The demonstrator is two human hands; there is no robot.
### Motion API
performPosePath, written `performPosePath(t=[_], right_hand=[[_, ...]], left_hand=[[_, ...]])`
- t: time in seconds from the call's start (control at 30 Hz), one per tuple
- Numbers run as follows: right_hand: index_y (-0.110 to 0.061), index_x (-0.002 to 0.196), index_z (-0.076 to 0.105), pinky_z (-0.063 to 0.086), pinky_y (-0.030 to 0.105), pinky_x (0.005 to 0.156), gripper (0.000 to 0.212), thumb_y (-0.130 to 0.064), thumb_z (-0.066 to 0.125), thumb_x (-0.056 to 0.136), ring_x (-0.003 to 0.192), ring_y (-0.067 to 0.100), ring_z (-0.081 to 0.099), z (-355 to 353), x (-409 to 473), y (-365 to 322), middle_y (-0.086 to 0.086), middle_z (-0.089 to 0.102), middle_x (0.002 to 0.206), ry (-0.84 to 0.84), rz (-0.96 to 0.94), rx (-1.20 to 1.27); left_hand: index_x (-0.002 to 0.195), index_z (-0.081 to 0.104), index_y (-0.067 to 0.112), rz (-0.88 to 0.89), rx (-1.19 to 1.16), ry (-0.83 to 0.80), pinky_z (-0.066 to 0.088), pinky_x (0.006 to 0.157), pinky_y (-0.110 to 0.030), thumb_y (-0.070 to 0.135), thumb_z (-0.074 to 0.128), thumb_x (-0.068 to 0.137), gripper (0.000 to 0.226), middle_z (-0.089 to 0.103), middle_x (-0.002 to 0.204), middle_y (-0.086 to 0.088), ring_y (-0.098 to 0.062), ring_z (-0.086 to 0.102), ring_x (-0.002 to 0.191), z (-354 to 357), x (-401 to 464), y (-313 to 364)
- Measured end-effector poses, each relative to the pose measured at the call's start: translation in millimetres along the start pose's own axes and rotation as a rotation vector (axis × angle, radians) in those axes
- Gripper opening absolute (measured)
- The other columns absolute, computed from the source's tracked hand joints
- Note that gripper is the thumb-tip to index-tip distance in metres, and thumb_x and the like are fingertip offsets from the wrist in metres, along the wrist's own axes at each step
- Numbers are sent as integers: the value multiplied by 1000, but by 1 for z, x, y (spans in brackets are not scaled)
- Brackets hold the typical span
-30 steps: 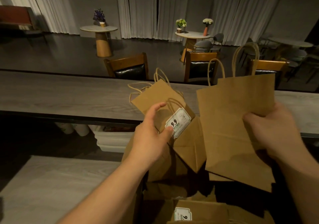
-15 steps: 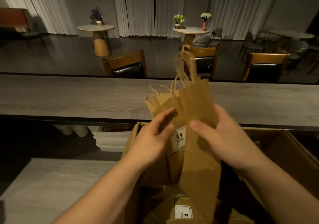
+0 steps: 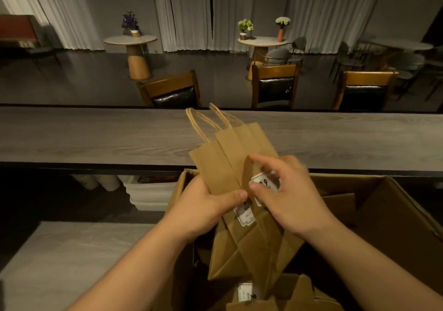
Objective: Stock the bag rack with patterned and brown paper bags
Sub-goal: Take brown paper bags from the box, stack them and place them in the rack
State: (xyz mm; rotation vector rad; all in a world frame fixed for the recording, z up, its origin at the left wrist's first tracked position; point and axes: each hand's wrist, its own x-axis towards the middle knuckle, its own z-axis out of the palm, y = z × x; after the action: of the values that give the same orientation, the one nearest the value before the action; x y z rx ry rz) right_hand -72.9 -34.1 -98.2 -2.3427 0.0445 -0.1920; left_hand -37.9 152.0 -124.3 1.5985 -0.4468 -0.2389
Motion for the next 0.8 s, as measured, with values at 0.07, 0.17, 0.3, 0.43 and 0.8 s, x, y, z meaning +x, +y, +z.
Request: performPosePath(t=[0.07, 0.17, 0.3, 0.43, 0.8], right_hand=[[-45, 155, 29, 33, 42, 118, 97, -54, 85, 76, 139, 19, 28, -8, 5, 7, -5, 32, 144, 98, 127, -78], [-36, 154, 26, 46, 41, 109, 113, -56, 92, 65, 137, 18, 47, -17, 9, 10, -11, 47, 143, 26, 254, 193], [-31, 135, 49, 57, 36, 95, 72, -49, 87, 77, 108, 4, 66, -11, 6, 6, -17, 67, 117, -41, 212, 313], [-36, 140, 35, 56, 28, 96, 65, -33, 78, 92, 107, -3, 62, -1, 8, 2, -25, 61, 120, -18, 135, 417], [-31, 130, 59, 57, 32, 87, 41, -38, 75, 92, 105, 14, 66, 29, 6, 69, -5, 66, 118, -905, 217, -505]], left_hand=[[137, 57, 26, 0, 32, 83, 56, 102, -48, 11, 83, 82, 63, 76, 117, 8, -13, 72, 111, -1, 3, 0], [161, 10, 40, -7, -28, 149, 52, 107, -45, 37, 93, 71, 123, 65, 136, 9, -15, 64, 126, -3, 5, 1], [150, 41, 32, 3, -101, 213, 56, 103, -41, 62, 73, 72, 90, 72, 125, 13, -8, 70, 114, 3, 5, 10], [133, 51, 40, -73, -189, 165, 58, 95, -37, 70, 73, 69, 74, 75, 120, 8, -12, 72, 111, 6, 7, 10], [110, 54, 47, 120, 147, 373, 52, 78, -5, 8, 78, 88, 51, 72, 102, 26, 12, 66, 99, 1, 9, 2]])
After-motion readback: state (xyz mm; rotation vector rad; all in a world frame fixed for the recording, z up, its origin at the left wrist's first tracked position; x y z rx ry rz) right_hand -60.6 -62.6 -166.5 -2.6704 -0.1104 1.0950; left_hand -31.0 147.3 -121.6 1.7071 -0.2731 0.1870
